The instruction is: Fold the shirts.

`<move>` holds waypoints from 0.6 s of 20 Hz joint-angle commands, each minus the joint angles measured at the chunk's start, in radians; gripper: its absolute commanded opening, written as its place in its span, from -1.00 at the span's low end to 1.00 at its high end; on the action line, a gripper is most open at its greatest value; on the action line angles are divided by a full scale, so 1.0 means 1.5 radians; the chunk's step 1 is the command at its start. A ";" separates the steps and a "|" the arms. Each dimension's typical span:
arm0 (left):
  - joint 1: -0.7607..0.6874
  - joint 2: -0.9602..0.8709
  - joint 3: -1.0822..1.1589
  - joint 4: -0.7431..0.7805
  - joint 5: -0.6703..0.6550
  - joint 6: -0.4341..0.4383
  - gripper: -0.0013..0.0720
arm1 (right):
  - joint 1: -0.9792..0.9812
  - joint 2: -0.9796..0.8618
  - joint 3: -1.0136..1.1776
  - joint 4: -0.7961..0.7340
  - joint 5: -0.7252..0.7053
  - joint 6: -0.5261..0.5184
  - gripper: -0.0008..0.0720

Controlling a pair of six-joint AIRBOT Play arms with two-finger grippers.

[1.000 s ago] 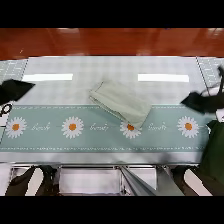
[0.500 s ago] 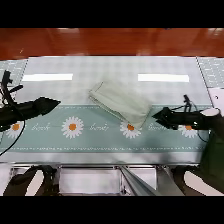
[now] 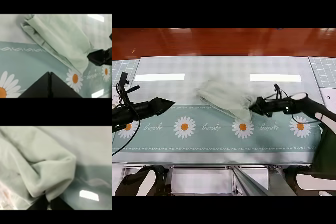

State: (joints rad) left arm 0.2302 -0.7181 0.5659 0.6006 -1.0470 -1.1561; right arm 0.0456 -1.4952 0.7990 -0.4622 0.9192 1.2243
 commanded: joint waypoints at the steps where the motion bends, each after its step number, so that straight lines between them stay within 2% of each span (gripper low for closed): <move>1: -0.001 -0.003 0.000 0.000 0.006 0.000 -0.91 | 0.035 -0.022 0.115 -0.010 0.050 -0.011 -0.89; 4: -0.001 -0.002 0.000 0.000 0.013 -0.008 -0.91 | 0.051 -0.022 0.257 -0.076 0.118 0.030 -0.89; 10: -0.001 -0.002 0.000 -0.008 0.013 -0.008 -0.91 | 0.052 -0.022 0.586 -0.269 0.246 0.168 -0.90; 12: -0.001 -0.002 0.000 -0.013 0.013 -0.008 -0.91 | 0.034 -0.022 0.676 -0.293 0.289 0.193 -0.90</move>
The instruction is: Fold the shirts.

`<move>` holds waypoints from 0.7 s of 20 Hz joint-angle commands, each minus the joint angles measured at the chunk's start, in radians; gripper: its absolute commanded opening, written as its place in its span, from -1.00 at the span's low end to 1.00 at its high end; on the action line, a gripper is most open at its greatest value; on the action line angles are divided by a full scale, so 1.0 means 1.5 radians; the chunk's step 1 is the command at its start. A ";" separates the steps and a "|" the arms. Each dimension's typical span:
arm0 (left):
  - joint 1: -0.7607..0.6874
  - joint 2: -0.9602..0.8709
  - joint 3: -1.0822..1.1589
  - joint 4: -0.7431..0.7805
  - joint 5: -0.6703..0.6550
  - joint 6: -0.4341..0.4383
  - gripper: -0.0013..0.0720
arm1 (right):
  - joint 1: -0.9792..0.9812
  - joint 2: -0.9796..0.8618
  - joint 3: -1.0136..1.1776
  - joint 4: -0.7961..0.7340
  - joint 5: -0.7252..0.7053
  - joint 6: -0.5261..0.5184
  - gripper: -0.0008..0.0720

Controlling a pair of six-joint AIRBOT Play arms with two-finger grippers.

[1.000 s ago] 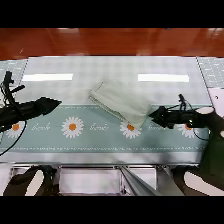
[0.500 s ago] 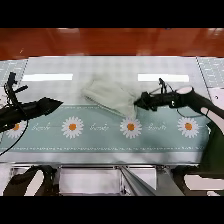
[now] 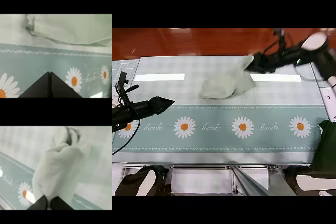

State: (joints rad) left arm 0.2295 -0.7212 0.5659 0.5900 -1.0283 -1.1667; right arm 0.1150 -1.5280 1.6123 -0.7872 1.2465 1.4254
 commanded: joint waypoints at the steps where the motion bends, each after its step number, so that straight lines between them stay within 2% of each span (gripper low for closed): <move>1: 0.000 0.000 0.000 -0.006 0.000 -0.001 -0.91 | -0.027 0.000 0.169 -0.076 0.091 0.068 -0.90; 6: 0.000 0.000 0.000 -0.028 -0.002 0.000 -0.91 | -0.167 0.030 0.272 -0.076 0.177 0.107 -0.90; 14: 0.064 0.000 0.062 -0.028 0.006 0.003 -0.91 | -0.524 0.103 0.279 -0.039 0.277 0.125 -0.90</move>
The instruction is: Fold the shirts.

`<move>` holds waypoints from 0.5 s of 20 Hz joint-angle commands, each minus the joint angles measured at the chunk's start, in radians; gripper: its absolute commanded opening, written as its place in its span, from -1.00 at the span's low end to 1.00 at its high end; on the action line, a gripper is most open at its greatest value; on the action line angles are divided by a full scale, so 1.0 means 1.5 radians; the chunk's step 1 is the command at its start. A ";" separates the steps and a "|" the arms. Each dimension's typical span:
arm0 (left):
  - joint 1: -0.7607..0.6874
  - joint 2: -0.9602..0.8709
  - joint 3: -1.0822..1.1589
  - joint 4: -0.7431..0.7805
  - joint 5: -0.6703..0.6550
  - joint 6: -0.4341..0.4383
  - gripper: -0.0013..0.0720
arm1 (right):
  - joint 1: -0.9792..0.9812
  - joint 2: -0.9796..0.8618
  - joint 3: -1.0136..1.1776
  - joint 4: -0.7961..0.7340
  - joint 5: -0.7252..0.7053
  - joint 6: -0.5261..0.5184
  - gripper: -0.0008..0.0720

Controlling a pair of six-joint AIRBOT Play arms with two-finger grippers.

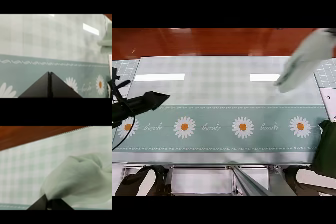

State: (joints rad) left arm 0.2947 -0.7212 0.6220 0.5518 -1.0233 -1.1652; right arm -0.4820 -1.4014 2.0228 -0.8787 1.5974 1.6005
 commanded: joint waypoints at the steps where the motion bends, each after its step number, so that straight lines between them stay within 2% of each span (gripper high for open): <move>1: 0.026 0.000 0.034 -0.002 0.005 0.004 -0.91 | -0.171 0.019 0.005 0.034 0.055 0.011 -0.90; 5: 0.038 0.000 0.063 -0.002 0.033 0.004 -0.91 | -0.322 0.019 0.003 0.037 0.107 0.012 -0.90; 8: 0.039 -0.001 0.065 -0.005 0.047 0.004 -0.91 | -0.405 0.019 -0.001 -0.031 0.174 0.011 -0.90; 10: 0.039 0.000 0.065 -0.005 0.067 0.004 -0.91 | -0.459 0.055 -0.054 -0.063 0.174 0.016 -0.90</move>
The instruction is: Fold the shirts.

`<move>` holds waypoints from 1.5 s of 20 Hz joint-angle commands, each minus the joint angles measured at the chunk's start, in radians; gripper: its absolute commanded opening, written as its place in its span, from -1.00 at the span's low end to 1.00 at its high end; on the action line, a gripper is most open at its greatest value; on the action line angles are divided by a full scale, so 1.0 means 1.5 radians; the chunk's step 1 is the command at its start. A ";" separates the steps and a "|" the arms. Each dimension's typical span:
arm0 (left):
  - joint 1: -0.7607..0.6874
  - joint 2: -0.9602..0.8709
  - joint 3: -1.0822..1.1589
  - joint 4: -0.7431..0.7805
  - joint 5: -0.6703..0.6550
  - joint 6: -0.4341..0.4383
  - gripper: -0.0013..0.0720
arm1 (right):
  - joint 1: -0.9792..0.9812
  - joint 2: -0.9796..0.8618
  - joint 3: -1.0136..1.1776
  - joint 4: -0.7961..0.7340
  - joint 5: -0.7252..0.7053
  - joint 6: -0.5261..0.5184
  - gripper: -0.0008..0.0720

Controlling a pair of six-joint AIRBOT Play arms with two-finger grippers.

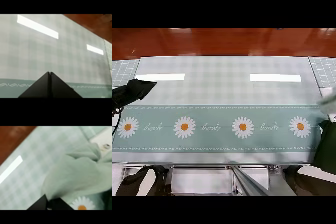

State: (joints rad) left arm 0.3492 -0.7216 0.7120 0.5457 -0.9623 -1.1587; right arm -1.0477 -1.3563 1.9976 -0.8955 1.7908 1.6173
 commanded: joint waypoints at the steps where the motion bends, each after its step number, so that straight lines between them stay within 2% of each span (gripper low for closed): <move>1: 0.002 0.000 0.005 -0.001 0.039 -0.001 -0.91 | -0.111 0.048 -0.076 -0.076 0.046 0.007 -0.90; 4: 0.002 0.000 0.005 -0.001 0.070 -0.001 -0.91 | -0.204 0.138 -0.240 -0.150 0.046 -0.003 -0.90; 8: 0.002 0.000 0.005 -0.001 0.123 0.017 -0.91 | -0.344 0.278 -0.467 -0.186 0.046 0.010 -0.89; 12: 0.001 -0.016 0.005 -0.001 0.184 0.034 -0.91 | -0.368 0.384 -0.607 -0.281 0.047 0.010 -0.89; 13: 0.001 -0.027 0.005 -0.001 0.186 0.035 -0.91 | -0.368 0.398 -0.627 -0.300 0.047 0.005 -0.79; 14: 0.001 -0.039 0.005 -0.001 0.185 0.035 -0.91 | -0.368 0.408 -0.644 -0.305 0.047 -0.012 -0.18; 15: -0.001 -0.053 0.005 -0.001 0.185 0.035 -0.91 | -0.366 0.411 -0.652 -0.304 0.047 -0.023 0.16; 17: -0.004 -0.080 0.005 -0.001 0.187 0.050 -0.91 | -0.336 0.410 -0.652 -0.341 0.047 -0.024 0.17; 20: -0.015 -0.116 0.017 -0.004 0.188 0.064 -0.91 | -0.294 0.403 -0.652 -0.397 0.047 -0.026 0.16; 22: -0.023 -0.139 0.050 -0.003 0.187 0.069 -0.91 | -0.270 0.374 -0.641 -0.351 0.046 -0.020 0.10; 23: -0.025 -0.150 0.075 -0.003 0.187 0.073 -0.91 | -0.252 0.347 -0.622 -0.298 0.038 -0.013 -0.17; 24: -0.025 -0.161 0.107 -0.003 0.181 0.079 -0.91 | -0.230 0.317 -0.593 -0.230 0.017 -0.014 -0.72; 25: -0.025 -0.173 0.141 -0.003 0.174 0.079 -0.91 | -0.190 0.287 -0.555 -0.142 -0.027 -0.034 -0.89; 26: -0.025 -0.189 0.182 -0.003 0.145 0.079 -0.91 | -0.132 0.265 -0.515 -0.091 -0.088 -0.038 -0.90; 28: -0.040 -0.232 0.261 -0.003 0.071 0.063 -0.91 | 0.048 0.211 -0.418 -0.078 -0.212 -0.039 -0.90; 30: -0.084 -0.282 0.342 -0.002 0.008 0.048 -0.91 | 0.236 0.133 -0.321 -0.079 -0.271 -0.051 -0.90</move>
State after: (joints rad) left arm 0.2756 -1.0592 1.0740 0.5419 -0.8173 -1.0637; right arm -1.0080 -1.0290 1.3426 -1.0981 1.5684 1.5623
